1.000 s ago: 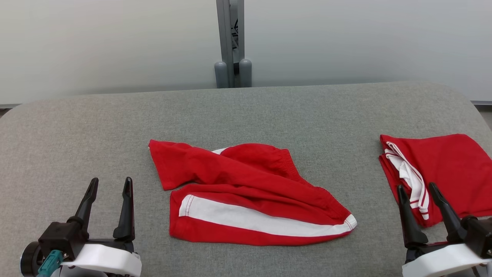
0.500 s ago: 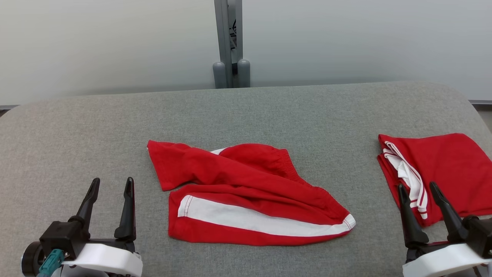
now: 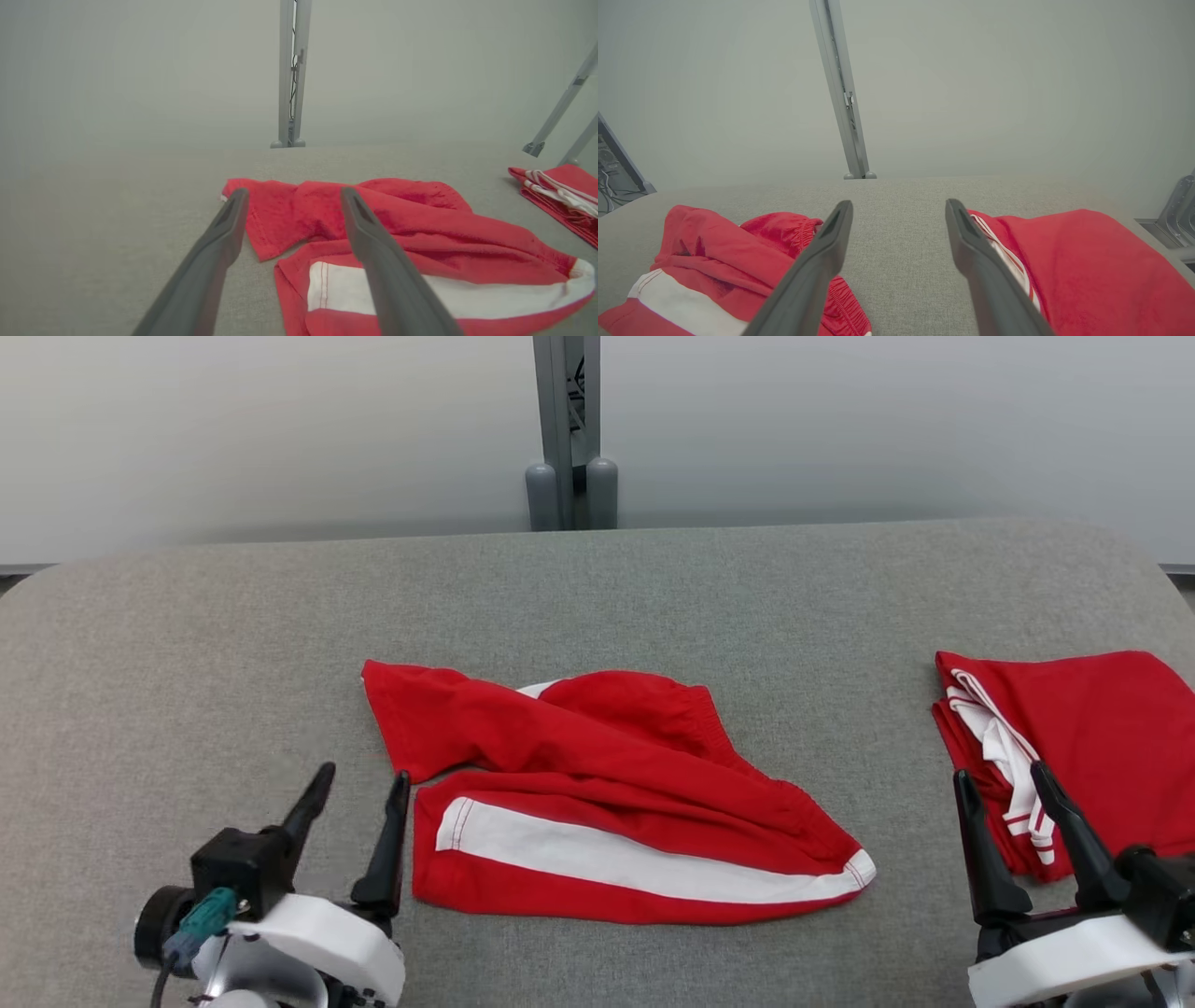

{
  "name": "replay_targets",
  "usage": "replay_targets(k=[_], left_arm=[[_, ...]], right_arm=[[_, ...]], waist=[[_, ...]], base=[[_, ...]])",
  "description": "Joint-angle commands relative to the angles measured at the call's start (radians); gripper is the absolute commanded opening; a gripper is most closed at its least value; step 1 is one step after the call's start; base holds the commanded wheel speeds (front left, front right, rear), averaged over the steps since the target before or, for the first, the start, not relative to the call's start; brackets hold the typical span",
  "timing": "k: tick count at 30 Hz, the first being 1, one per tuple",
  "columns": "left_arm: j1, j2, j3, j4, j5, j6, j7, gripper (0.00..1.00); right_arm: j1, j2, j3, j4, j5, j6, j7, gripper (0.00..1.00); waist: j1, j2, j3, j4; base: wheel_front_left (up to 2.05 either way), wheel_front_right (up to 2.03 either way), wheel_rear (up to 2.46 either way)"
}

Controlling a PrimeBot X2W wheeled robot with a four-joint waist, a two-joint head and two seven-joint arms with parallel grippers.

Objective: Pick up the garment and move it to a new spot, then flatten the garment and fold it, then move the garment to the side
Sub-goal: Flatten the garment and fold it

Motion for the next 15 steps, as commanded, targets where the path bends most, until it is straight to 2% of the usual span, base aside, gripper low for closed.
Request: replay_targets(k=[1, 8, 15], left_arm=[[-0.024, 0.000, -0.014, 0.024, -0.015, -0.016, 0.030, 1.00], [-0.102, -0.018, -0.072, 0.149, -0.072, -0.102, 0.154, 1.00], [-0.149, -0.023, -0.072, 0.240, -0.104, -0.134, 0.189, 1.00]], right_arm=[[-0.014, -0.005, 0.004, 0.001, -0.004, 0.000, 0.000, 1.00], [-0.055, -0.005, 0.038, 0.015, -0.007, 0.000, -0.012, 1.00], [-0.082, -0.005, 0.043, 0.036, 0.002, 0.000, -0.032, 1.00]], waist=[[0.0000, 0.0000, 0.027, -0.011], [0.0000, 0.0000, 0.116, -0.045], [0.0000, 0.0000, 0.153, -0.063]], base=[[0.00, 0.00, 0.00], [0.00, 0.00, 0.00], [0.00, 0.00, 0.00]])
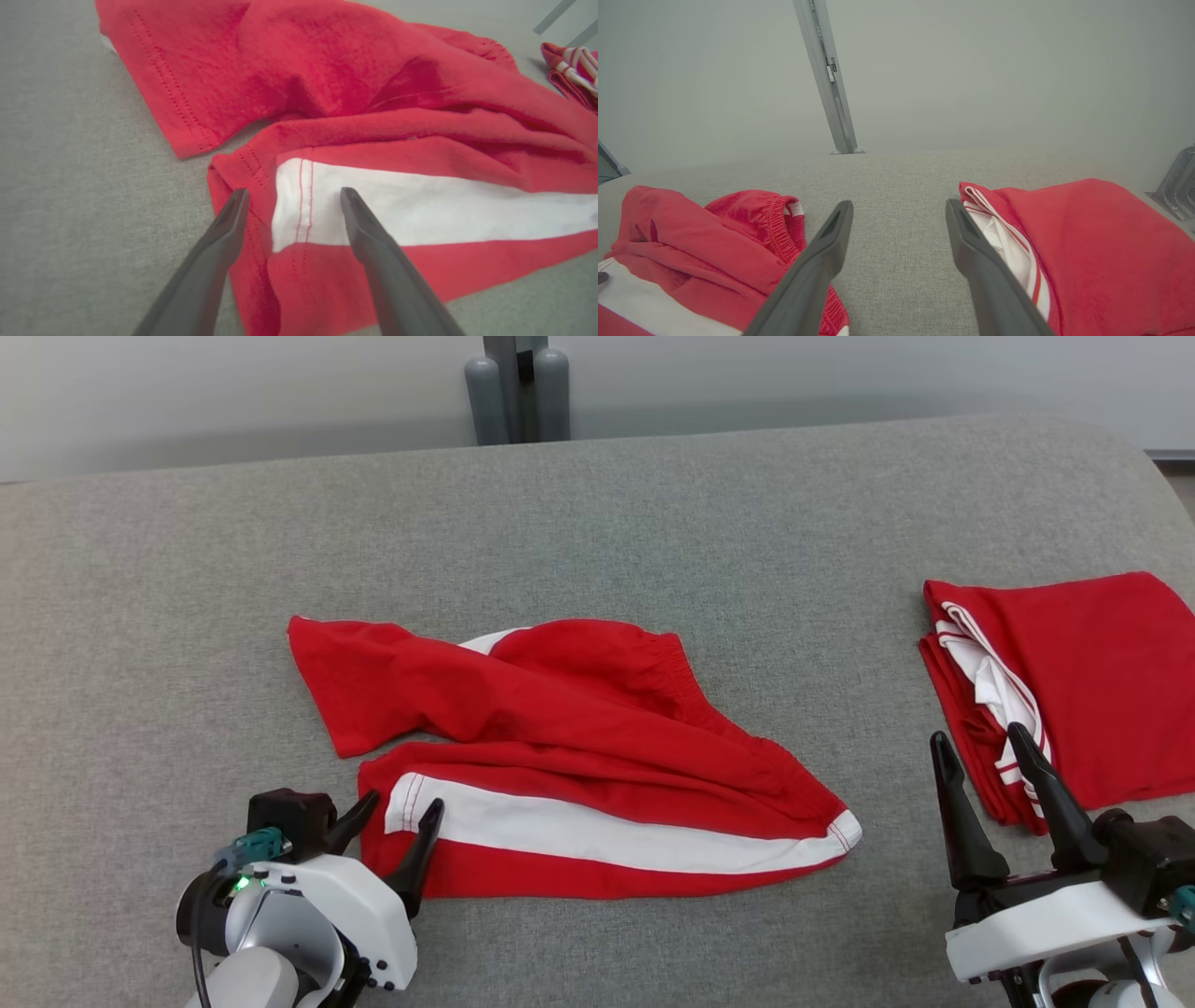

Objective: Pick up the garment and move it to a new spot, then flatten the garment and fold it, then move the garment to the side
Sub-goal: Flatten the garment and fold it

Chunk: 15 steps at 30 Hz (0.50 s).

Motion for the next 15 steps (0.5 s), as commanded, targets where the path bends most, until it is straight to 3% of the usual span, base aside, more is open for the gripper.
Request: replay_targets(k=[1, 2, 3, 5, 6, 11, 15], left_arm=[[-0.019, 0.006, 0.003, 0.003, -0.001, -0.003, -0.004, 1.00], [-0.021, 0.006, 0.001, 0.008, -0.002, -0.007, -0.005, 1.00], [-0.024, 0.006, -0.001, 0.009, -0.002, -0.011, -0.006, 0.93], [-0.026, 0.008, -0.005, 0.005, 0.002, -0.013, -0.009, 0.36], [-0.024, 0.009, -0.001, -0.001, -0.001, -0.011, -0.013, 0.00], [0.001, 0.032, -0.003, -0.044, 0.013, 0.007, -0.005, 0.00], [0.007, 0.052, -0.008, -0.092, 0.026, 0.024, 0.010, 0.00]], right_arm=[[-0.006, -0.005, 0.001, 0.006, 0.005, 0.000, -0.010, 1.00], [-0.007, -0.005, -0.001, 0.010, 0.006, 0.000, -0.011, 1.00], [-0.009, -0.005, -0.003, 0.011, 0.005, 0.000, -0.013, 1.00], [-0.013, -0.005, -0.007, 0.017, 0.006, 0.000, -0.015, 1.00], [-0.014, -0.005, -0.009, 0.022, 0.005, 0.000, -0.013, 1.00], [-0.014, -0.007, 0.011, 0.038, -0.012, 0.000, 0.009, 1.00], [0.006, -0.054, 0.074, 0.077, -0.003, 0.000, 0.048, 1.00]], waist=[[0.0000, 0.0000, 0.007, -0.005], [0.0000, 0.0000, 0.008, -0.006], [0.0000, 0.0000, 0.011, -0.007], [0.0000, 0.0000, 0.014, -0.007], [0.0000, 0.0000, 0.015, -0.007], [0.0000, 0.0000, 0.019, -0.006], [0.0000, 0.0000, 0.023, 0.002]], base=[[0.00, 0.00, 0.00], [0.00, 0.00, 0.00], [0.00, 0.00, 0.00], [0.00, 0.00, 0.00], [0.00, 0.00, 0.00], [0.00, 0.00, 0.00], [0.00, 0.00, 0.00]])
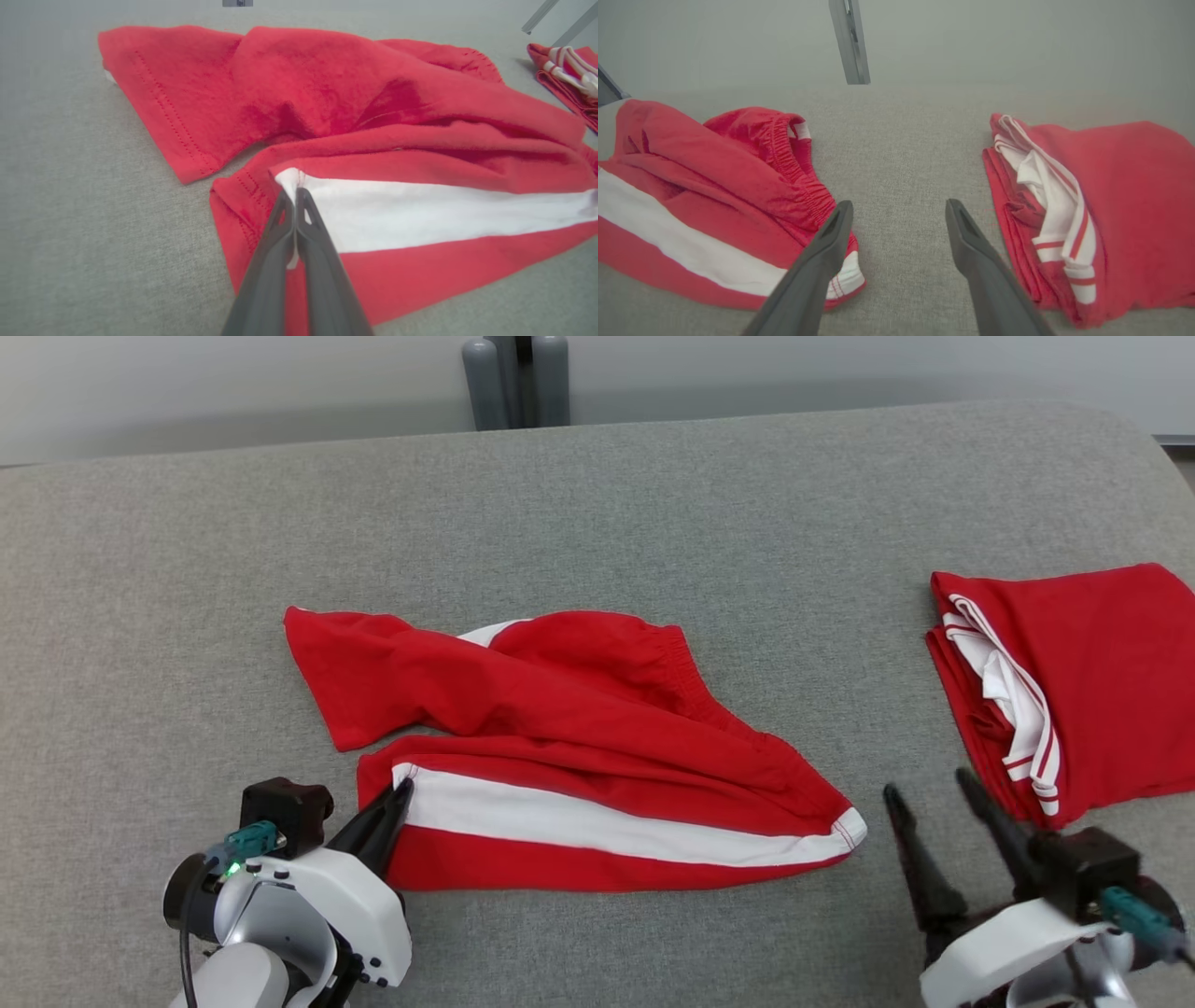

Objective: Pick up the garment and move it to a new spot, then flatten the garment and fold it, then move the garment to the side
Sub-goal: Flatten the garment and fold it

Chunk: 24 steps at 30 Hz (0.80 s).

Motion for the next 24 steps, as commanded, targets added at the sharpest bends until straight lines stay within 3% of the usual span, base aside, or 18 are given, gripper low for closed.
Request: replay_targets(k=[1, 12, 13, 14, 24], left_arm=[[0.004, 0.013, 0.004, -0.020, 0.010, 0.011, 0.002, 0.00], [-0.007, 0.005, -0.014, -0.061, 0.011, 0.012, 0.005, 0.00], [-0.009, 0.004, -0.014, -0.063, 0.012, 0.011, 0.002, 0.00], [-0.010, 0.004, -0.011, -0.068, 0.012, 0.013, -0.007, 0.00], [-0.047, 0.045, 0.031, -0.199, 0.046, 0.054, -0.046, 0.00]], right_arm=[[0.011, -0.030, 0.036, 0.024, 0.013, 0.000, 0.016, 1.00], [-0.054, -0.103, 0.198, 0.188, 0.074, 0.000, 0.018, 1.00], [-0.060, -0.107, 0.211, 0.199, 0.081, 0.000, 0.015, 0.43], [-0.064, -0.108, 0.217, 0.199, 0.089, 0.000, 0.006, 0.00], [-0.087, -0.136, 0.205, 0.062, 0.137, 0.000, -0.072, 0.00]], waist=[[0.0000, 0.0000, 0.004, 0.006], [0.0000, 0.0000, 0.018, 0.038], [0.0000, 0.0000, 0.017, 0.041], [0.0000, 0.0000, 0.016, 0.043], [0.0000, 0.0000, -0.013, 0.054]], base=[[0.00, 0.00, 0.00], [0.00, 0.00, 0.00], [0.00, 0.00, 0.00], [0.00, 0.00, 0.00], [0.00, 0.00, 0.00]])
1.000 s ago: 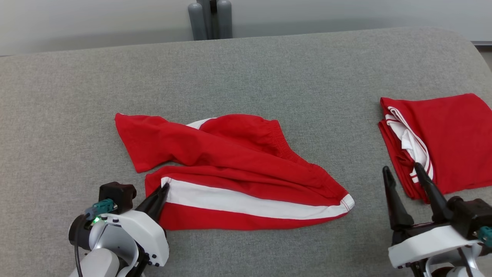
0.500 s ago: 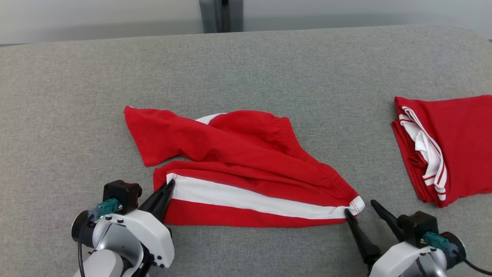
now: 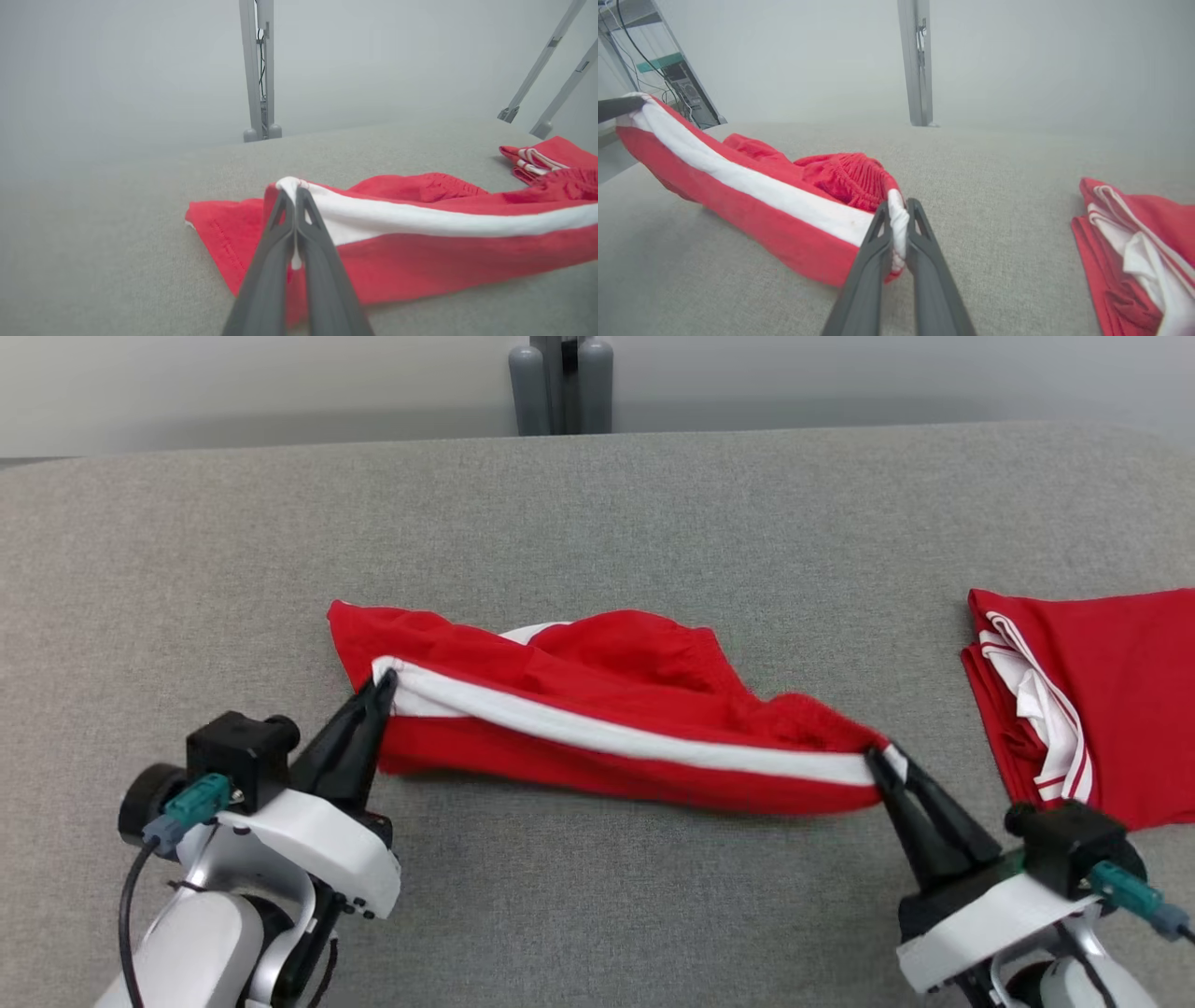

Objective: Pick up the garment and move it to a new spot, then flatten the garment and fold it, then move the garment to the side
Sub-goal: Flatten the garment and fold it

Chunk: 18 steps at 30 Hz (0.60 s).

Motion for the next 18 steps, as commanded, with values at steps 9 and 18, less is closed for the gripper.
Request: replay_targets(k=[9, 18], left_arm=[[-0.085, 0.054, 0.085, -0.213, 0.056, 0.085, -0.009, 0.00], [-0.206, 0.074, 0.143, -0.406, 0.129, 0.148, -0.009, 0.00]], right_arm=[[-0.121, 0.014, -0.075, -0.164, 0.115, 0.000, -0.025, 0.00], [-0.221, 0.046, -0.172, -0.332, 0.323, 0.000, 0.006, 0.00]], waist=[[0.0000, 0.0000, -0.060, -0.007], [0.0000, 0.0000, -0.095, -0.011]], base=[[0.00, 0.00, 0.00], [0.00, 0.00, 0.00]])
